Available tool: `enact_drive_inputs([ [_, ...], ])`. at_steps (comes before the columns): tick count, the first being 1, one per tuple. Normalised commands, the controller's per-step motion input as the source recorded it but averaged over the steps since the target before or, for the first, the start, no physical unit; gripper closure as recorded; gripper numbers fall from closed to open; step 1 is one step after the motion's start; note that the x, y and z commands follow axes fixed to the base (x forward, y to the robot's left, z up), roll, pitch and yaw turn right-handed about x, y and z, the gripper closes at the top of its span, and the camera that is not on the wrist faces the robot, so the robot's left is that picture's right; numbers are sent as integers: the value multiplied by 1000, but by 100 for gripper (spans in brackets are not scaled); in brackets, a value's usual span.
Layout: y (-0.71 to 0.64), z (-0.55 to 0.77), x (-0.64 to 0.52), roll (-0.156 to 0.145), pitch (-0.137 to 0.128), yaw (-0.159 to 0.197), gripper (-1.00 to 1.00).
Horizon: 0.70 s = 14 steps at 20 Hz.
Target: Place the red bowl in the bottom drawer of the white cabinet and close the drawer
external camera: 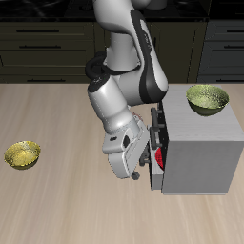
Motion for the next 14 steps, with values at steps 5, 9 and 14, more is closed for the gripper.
enact_drive_inputs([
  [5,889,-209,-34,120,-99,-62,-100],
  [9,908,-131,-126,134,-71,-37,-100],
  [14,1090,-356,-103,102,-80,-84,-100],
])
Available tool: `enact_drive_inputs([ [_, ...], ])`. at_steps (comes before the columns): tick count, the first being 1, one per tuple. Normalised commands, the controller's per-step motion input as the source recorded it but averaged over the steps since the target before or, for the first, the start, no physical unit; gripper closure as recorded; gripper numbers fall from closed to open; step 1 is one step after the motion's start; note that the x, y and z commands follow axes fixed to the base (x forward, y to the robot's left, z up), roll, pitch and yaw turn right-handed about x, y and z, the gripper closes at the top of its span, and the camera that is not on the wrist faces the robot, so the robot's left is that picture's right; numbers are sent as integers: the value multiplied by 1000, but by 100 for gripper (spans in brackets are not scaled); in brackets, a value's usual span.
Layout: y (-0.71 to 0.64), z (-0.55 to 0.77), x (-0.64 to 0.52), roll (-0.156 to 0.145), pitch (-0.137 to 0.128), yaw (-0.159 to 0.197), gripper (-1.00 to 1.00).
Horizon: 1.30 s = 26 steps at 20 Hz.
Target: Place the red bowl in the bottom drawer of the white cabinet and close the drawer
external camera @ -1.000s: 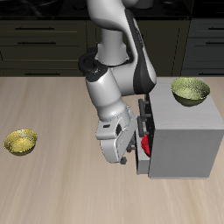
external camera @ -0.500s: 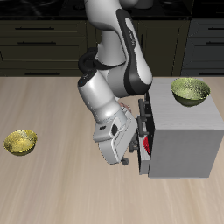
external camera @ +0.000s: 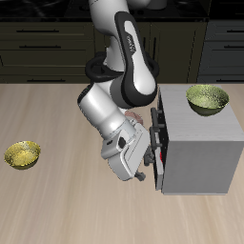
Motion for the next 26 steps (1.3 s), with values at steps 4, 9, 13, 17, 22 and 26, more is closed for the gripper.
enact_drive_inputs([
  [4,964,-96,-108,87,-169,-36,-100],
  [9,1307,-90,-730,192,-44,-58,-100],
  [13,1381,35,-871,49,-122,-327,-100],
  [17,1160,242,-1003,141,-119,-183,-100],
  [22,581,103,-654,-27,-22,-274,-100],
  [26,329,-92,-509,28,16,-120,-100],
])
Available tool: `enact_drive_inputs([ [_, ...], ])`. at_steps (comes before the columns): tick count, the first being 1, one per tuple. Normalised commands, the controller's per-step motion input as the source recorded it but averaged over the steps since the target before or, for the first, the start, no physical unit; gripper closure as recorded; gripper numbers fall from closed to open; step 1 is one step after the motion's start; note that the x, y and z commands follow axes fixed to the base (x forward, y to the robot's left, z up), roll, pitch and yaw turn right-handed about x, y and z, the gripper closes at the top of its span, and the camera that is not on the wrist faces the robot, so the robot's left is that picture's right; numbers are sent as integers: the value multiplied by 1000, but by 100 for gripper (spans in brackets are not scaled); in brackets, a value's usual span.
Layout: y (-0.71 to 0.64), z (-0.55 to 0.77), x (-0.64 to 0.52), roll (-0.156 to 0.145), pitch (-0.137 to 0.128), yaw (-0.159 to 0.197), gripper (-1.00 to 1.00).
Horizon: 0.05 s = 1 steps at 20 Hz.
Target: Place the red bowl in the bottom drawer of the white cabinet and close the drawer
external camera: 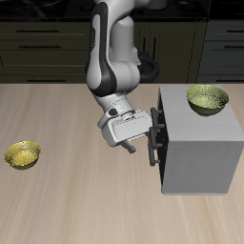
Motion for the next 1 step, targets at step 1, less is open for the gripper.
enact_drive_inputs([
  [1,325,-158,-584,327,-64,322,-100],
])
